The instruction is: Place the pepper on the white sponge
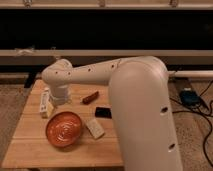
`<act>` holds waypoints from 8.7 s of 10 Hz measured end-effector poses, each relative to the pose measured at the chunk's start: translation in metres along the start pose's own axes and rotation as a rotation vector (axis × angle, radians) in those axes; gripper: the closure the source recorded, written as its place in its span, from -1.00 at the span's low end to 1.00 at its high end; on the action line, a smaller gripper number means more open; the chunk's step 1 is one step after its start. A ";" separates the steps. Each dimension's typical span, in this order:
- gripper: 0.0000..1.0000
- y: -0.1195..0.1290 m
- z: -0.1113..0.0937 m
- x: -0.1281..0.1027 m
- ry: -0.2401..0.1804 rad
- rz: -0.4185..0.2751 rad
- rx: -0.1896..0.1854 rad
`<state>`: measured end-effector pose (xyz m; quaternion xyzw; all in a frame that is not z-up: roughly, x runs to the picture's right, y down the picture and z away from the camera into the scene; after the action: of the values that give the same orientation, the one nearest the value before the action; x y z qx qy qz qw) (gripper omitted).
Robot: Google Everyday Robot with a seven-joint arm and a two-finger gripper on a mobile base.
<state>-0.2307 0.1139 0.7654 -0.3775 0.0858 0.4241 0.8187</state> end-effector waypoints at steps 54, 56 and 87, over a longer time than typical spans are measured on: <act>1.00 -0.065 0.017 0.178 0.084 0.591 0.092; 1.00 -0.063 0.034 0.175 0.085 0.578 0.069; -0.60 -0.087 0.040 0.167 0.083 0.576 0.095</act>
<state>-0.0668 0.2155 0.7638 -0.3160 0.2427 0.6188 0.6770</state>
